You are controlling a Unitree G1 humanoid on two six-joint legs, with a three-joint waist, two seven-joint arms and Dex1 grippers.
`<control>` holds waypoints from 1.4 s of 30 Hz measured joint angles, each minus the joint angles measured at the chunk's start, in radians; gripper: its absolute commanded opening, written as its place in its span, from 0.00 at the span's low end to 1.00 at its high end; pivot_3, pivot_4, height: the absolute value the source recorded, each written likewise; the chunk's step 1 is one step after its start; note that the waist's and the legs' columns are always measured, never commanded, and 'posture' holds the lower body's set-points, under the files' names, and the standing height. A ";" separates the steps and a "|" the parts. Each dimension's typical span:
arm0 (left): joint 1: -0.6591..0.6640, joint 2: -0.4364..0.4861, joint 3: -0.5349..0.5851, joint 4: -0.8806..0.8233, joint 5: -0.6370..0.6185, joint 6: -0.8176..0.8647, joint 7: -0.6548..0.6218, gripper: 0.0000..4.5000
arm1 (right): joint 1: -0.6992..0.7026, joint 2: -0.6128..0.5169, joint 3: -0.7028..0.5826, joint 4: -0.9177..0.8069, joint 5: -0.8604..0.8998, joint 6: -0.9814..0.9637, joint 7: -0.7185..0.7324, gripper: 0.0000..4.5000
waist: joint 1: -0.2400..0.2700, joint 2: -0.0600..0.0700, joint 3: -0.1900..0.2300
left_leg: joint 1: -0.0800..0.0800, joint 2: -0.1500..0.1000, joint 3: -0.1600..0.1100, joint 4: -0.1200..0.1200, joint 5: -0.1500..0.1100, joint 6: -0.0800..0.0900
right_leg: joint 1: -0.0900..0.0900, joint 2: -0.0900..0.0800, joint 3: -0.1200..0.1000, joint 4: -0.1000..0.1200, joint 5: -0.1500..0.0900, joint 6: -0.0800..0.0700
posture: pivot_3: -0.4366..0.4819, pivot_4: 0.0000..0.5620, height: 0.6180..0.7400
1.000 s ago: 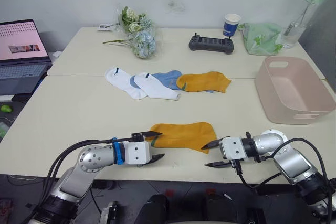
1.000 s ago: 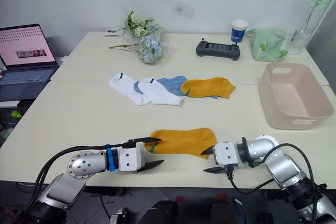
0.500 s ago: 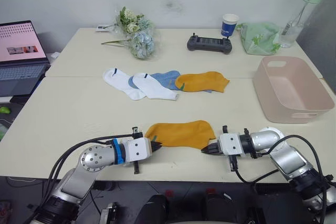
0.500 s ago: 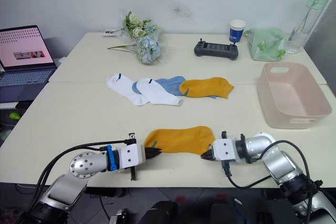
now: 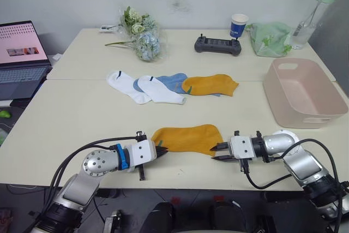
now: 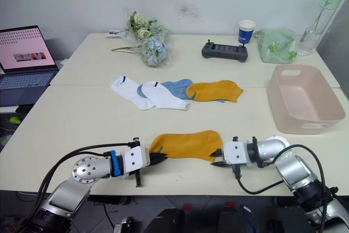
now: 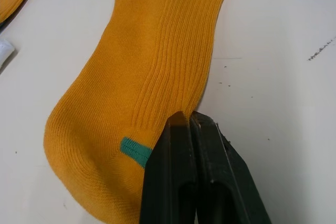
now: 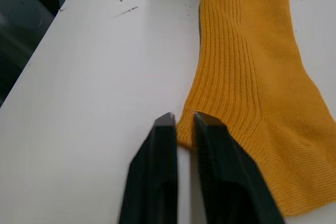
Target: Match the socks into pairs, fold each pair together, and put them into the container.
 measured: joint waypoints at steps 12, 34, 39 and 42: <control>-0.002 0.000 0.000 0.000 -0.006 0.005 -0.005 0.00 | -0.013 0.002 0.001 0.005 -0.027 0.053 0.002 0.36 | 0.000 0.000 0.000 | 0.000 0.000 0.000 0.000 0.000 0.000 | 0.000 0.000 0.000 0.000 0.000 0.000 | 0.48 0.27 1.00; 0.065 0.035 0.037 -0.117 -0.124 0.128 -0.056 0.00 | 0.003 -0.066 -0.026 -0.130 0.130 0.296 0.085 0.00 | -0.001 0.000 0.001 | -0.005 0.000 0.000 0.000 0.000 0.000 | -0.004 0.000 0.000 -0.002 0.000 0.000 | 0.48 0.27 1.00; 0.121 0.196 0.165 -0.398 -0.448 0.477 -0.130 0.00 | 0.006 -0.209 -0.090 -0.371 0.369 0.594 0.176 0.00 | 0.000 -0.001 0.003 | -0.006 0.001 -0.001 0.000 -0.002 0.003 | -0.004 0.000 0.000 -0.002 0.000 0.000 | 0.48 0.27 1.00; 0.121 0.294 0.243 -0.504 -0.669 0.686 -0.163 0.00 | -0.015 -0.236 -0.117 -0.427 0.503 0.768 0.186 0.00 | 0.000 -0.002 0.004 | -0.006 0.001 -0.001 0.000 -0.002 0.004 | -0.004 0.000 -0.001 -0.002 0.000 0.000 | 0.48 0.27 1.00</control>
